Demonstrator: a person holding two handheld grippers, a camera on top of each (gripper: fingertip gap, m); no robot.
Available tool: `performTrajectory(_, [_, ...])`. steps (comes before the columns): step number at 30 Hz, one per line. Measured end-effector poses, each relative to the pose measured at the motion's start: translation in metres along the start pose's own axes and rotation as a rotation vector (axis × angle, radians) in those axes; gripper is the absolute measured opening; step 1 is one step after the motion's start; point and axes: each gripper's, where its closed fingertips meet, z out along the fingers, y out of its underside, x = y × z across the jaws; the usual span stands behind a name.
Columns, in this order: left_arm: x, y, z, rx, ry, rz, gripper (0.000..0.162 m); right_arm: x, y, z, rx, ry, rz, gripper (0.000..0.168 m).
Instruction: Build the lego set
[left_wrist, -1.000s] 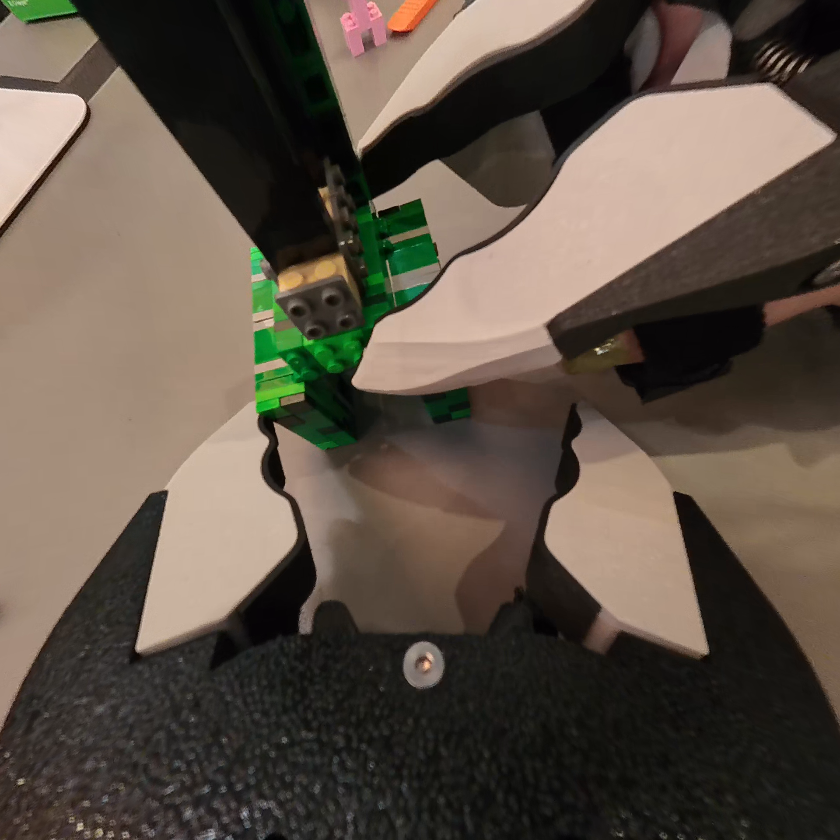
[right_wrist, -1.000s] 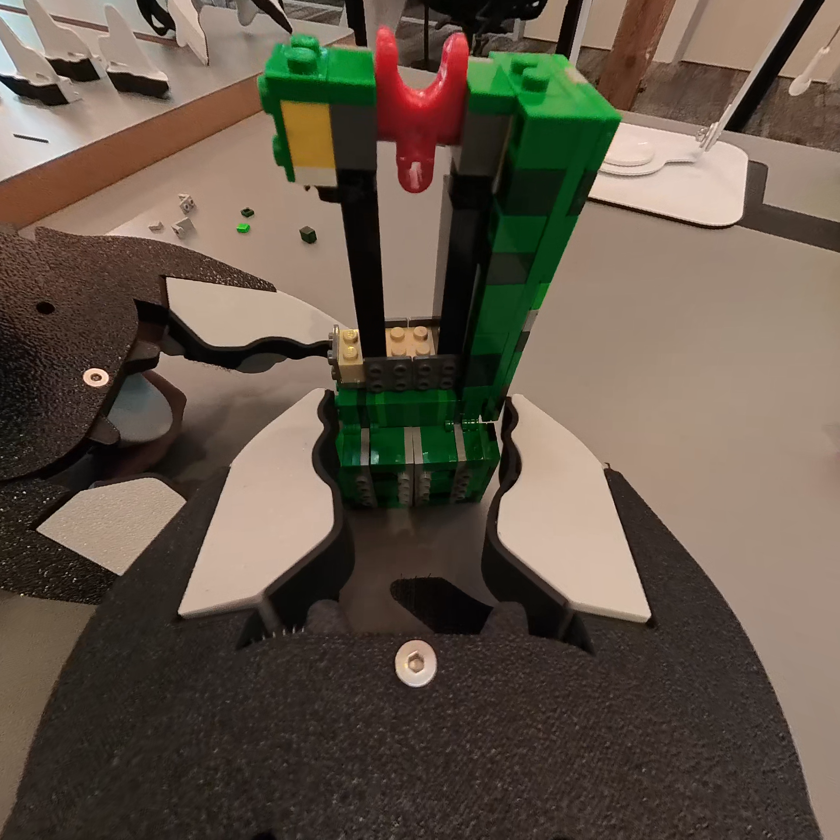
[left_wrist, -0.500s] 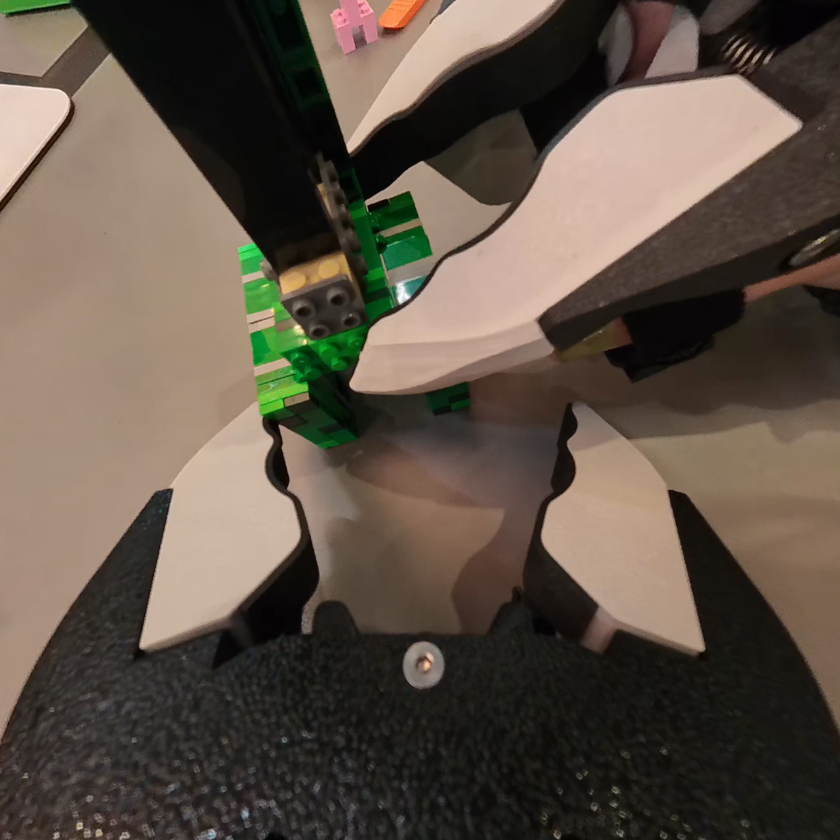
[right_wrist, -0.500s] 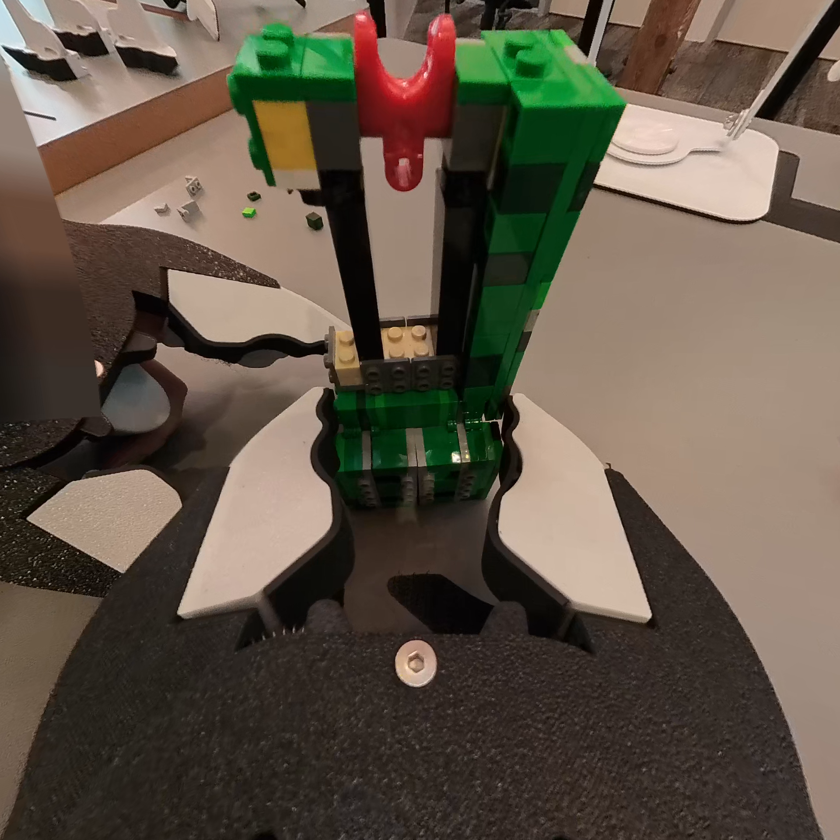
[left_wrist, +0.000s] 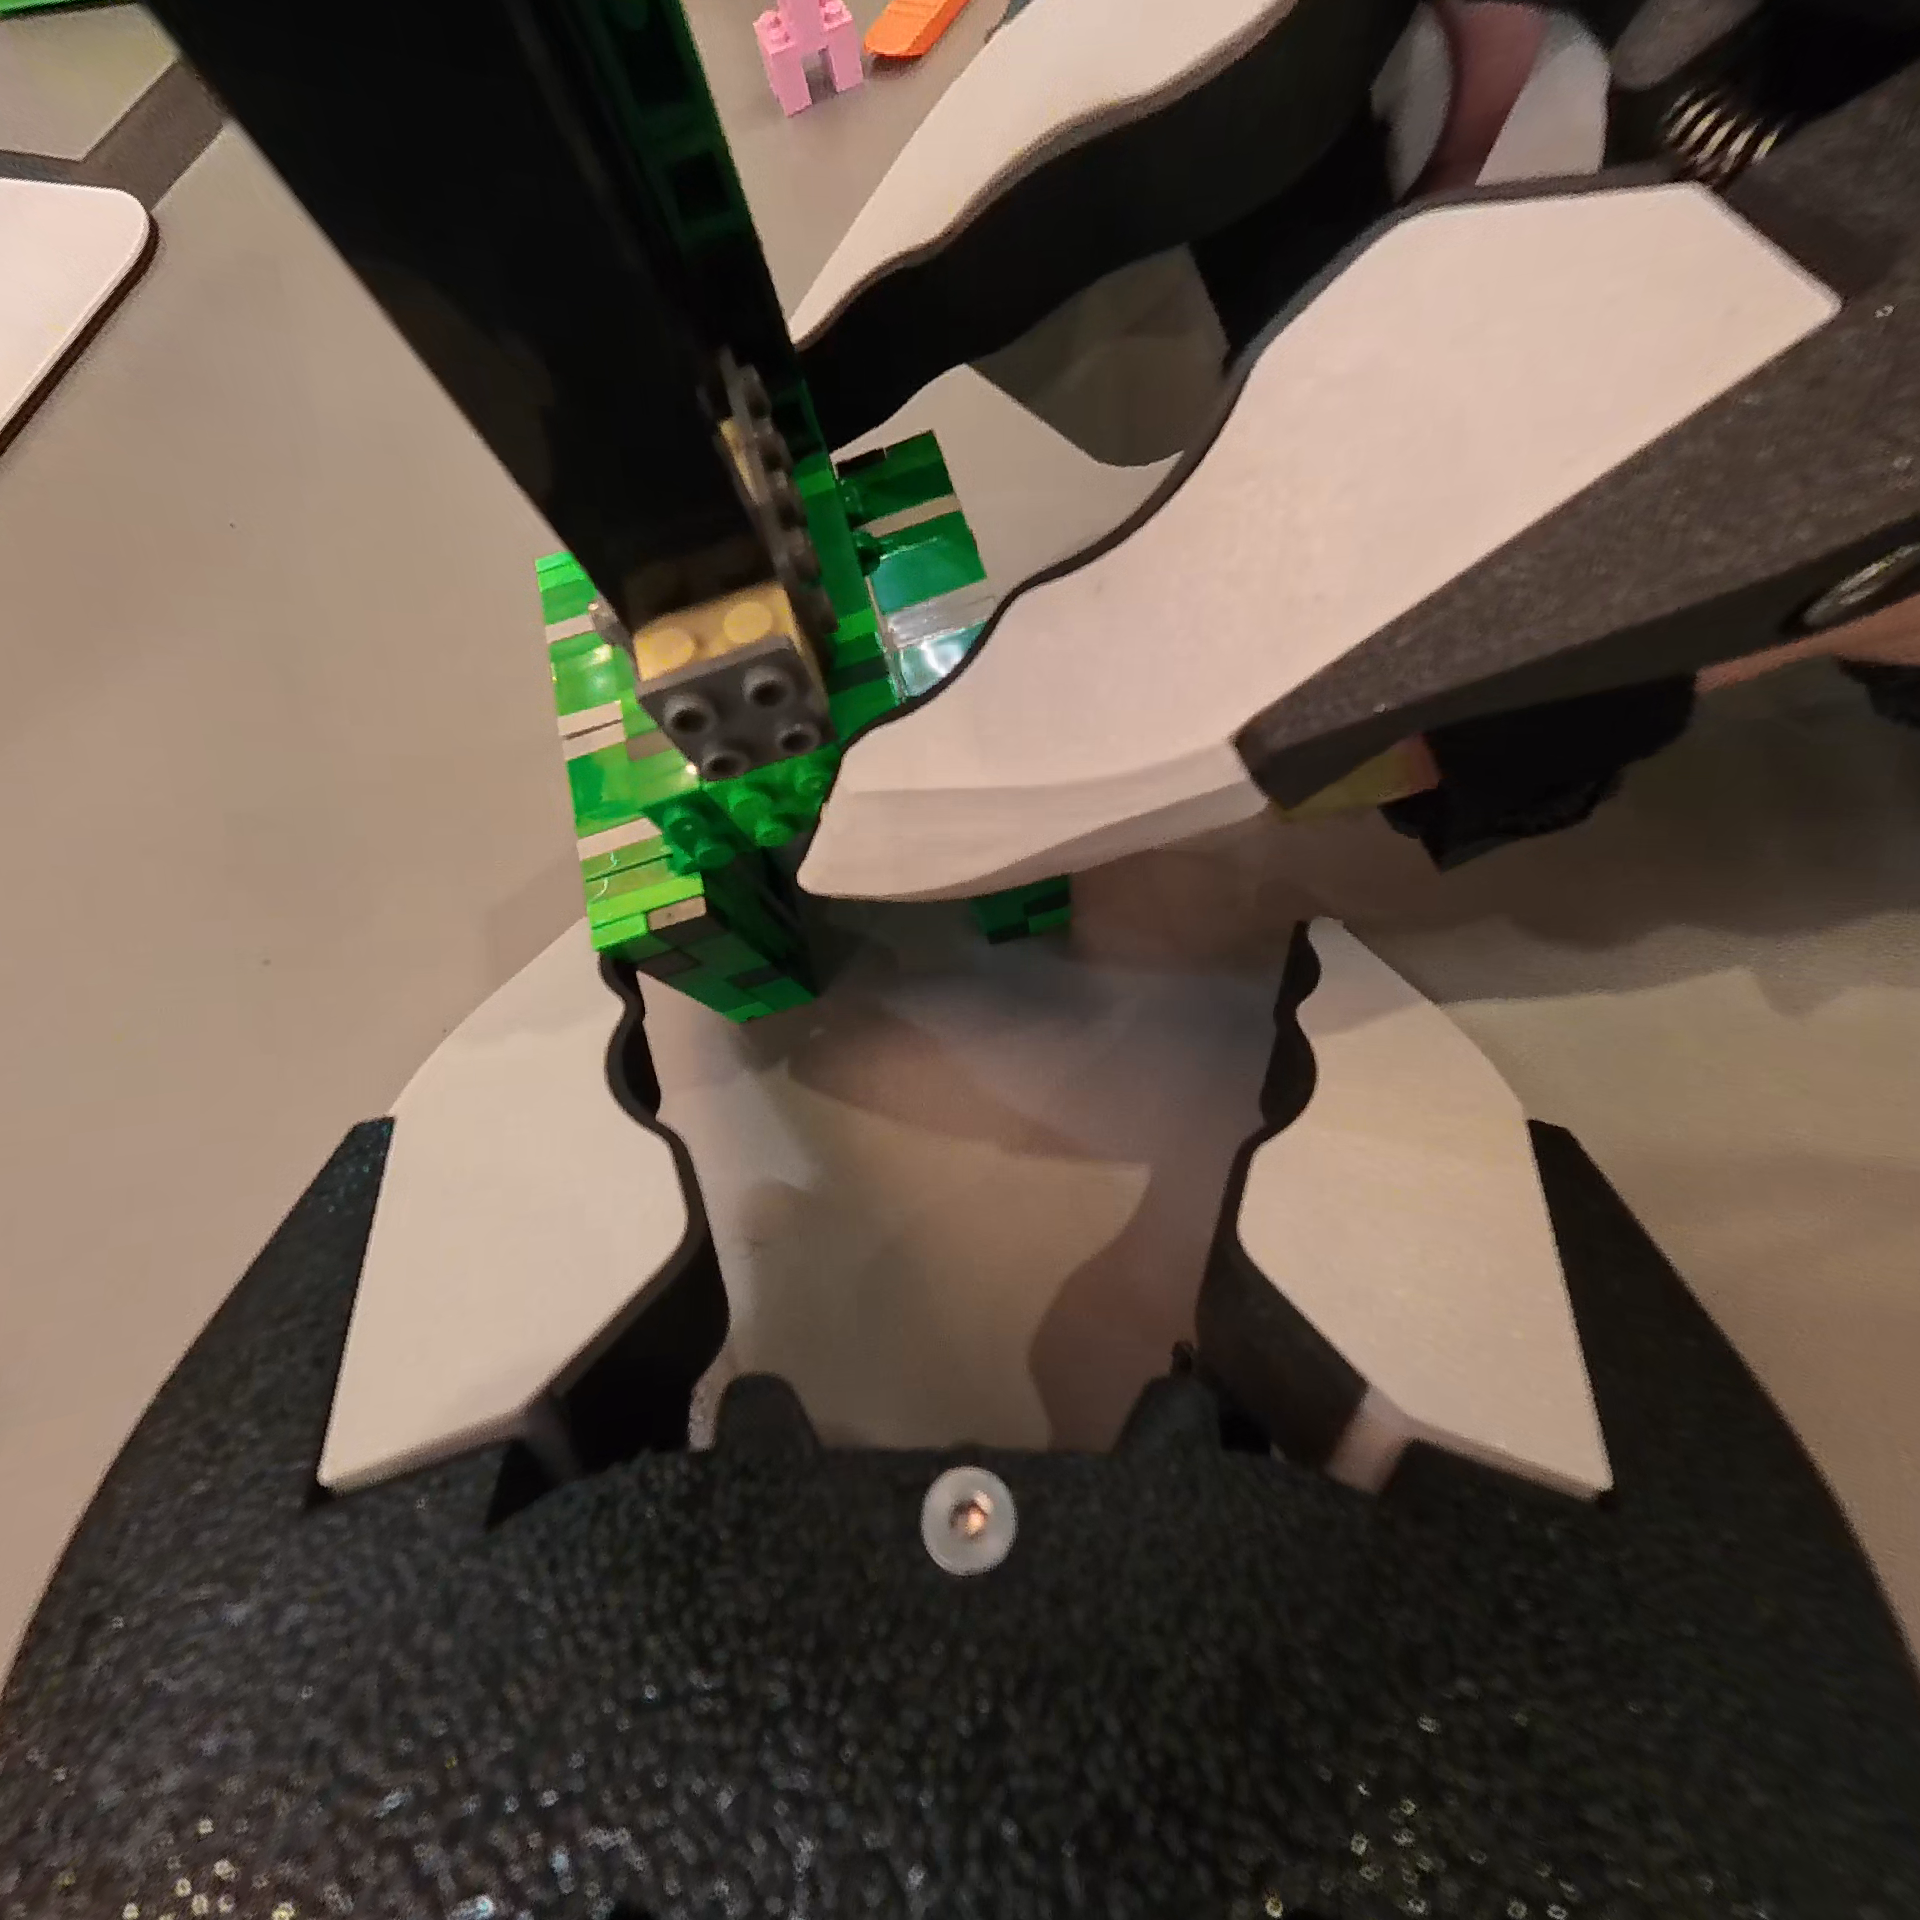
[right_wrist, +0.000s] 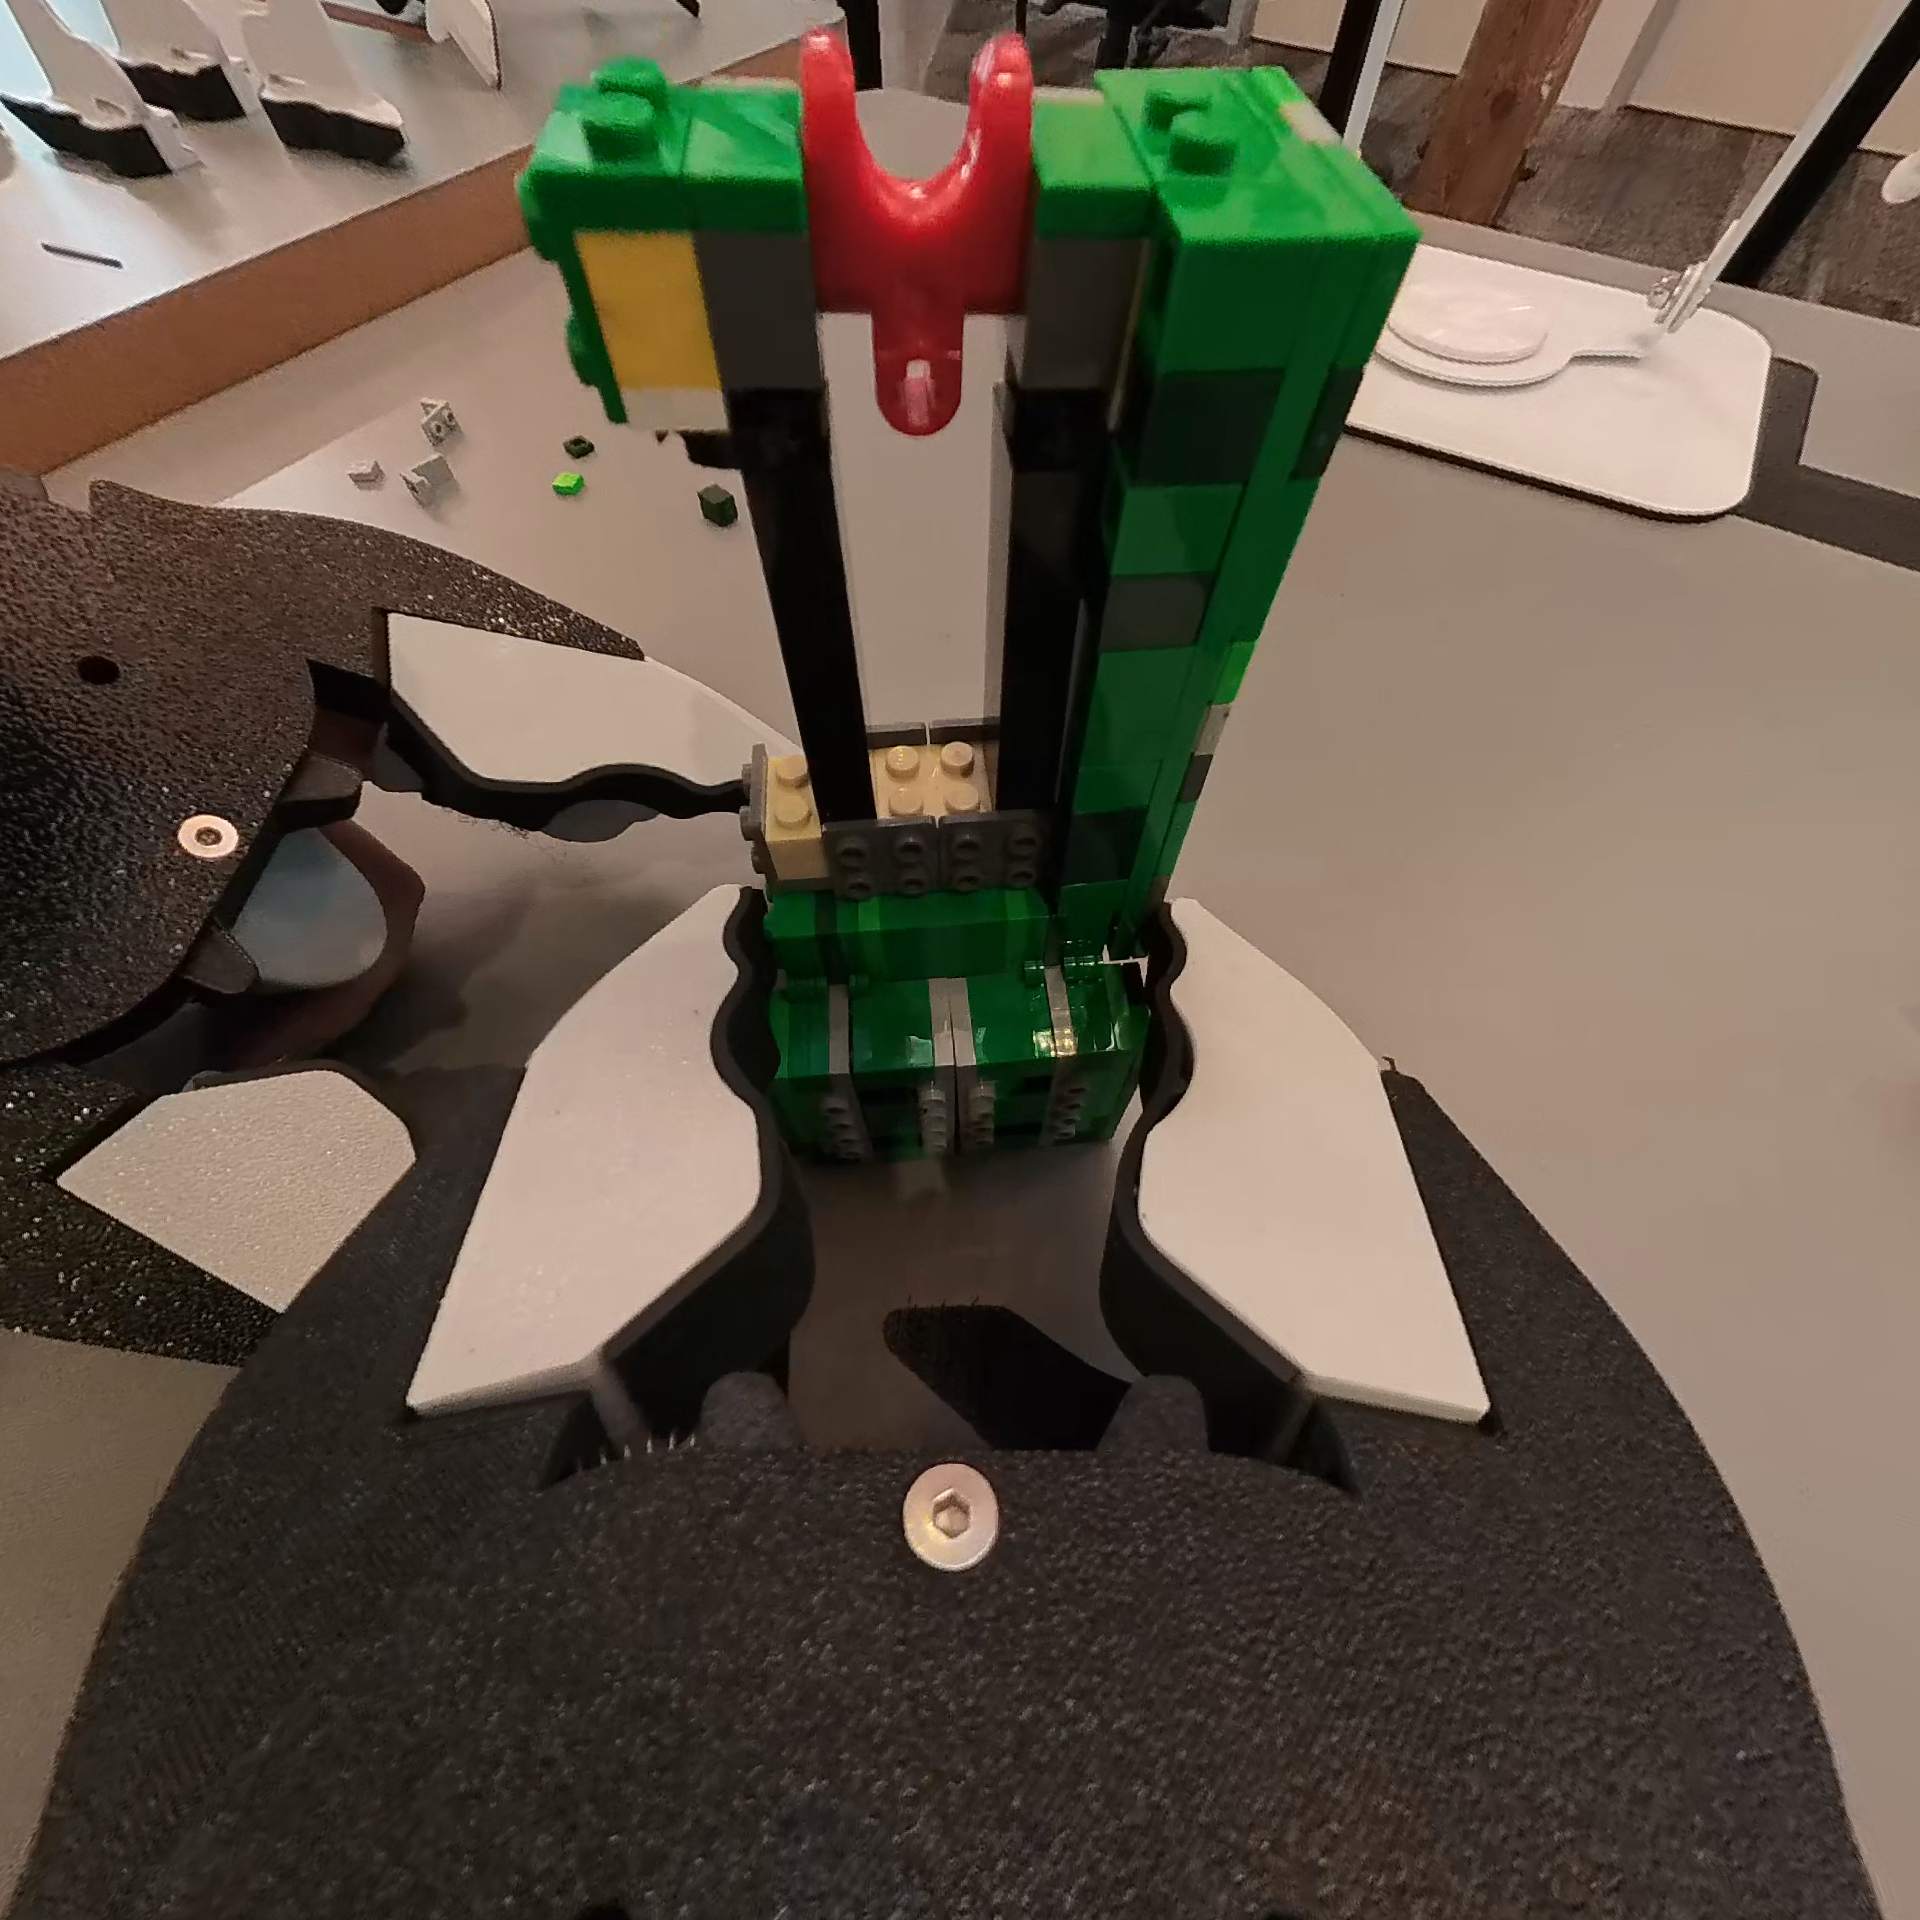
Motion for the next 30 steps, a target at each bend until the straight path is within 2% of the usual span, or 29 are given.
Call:
performTrajectory(3, [0.0002,0.0001,0.0001,-0.001,0.003,-0.001,0.115,-0.0003,-0.0024,0.0001,0.025,-0.01,0.012,0.071])
performTrajectory(5, [0.0014,0.0002,0.0001,-0.002,0.013,0.0,0.113,-0.0004,-0.0072,-0.0005,0.046,-0.02,0.03,0.082])
performTrajectory(8, [0.0019,0.0003,0.0002,-0.003,0.018,0.0,0.112,0.0005,-0.002,0.0033,0.007,-0.02,0.024,0.084])
performTrajectory(16, [0.0022,0.0003,0.0003,-0.003,0.02,0.0,0.112,0.0024,-0.0036,0.004,0.009,-0.035,0.0,0.073])
performTrajectory(30, [0.0026,0.0007,0.0007,-0.006,0.027,-0.005,0.112,0.0017,-0.0023,0.0041,-0.011,-0.032,-0.024,0.071])
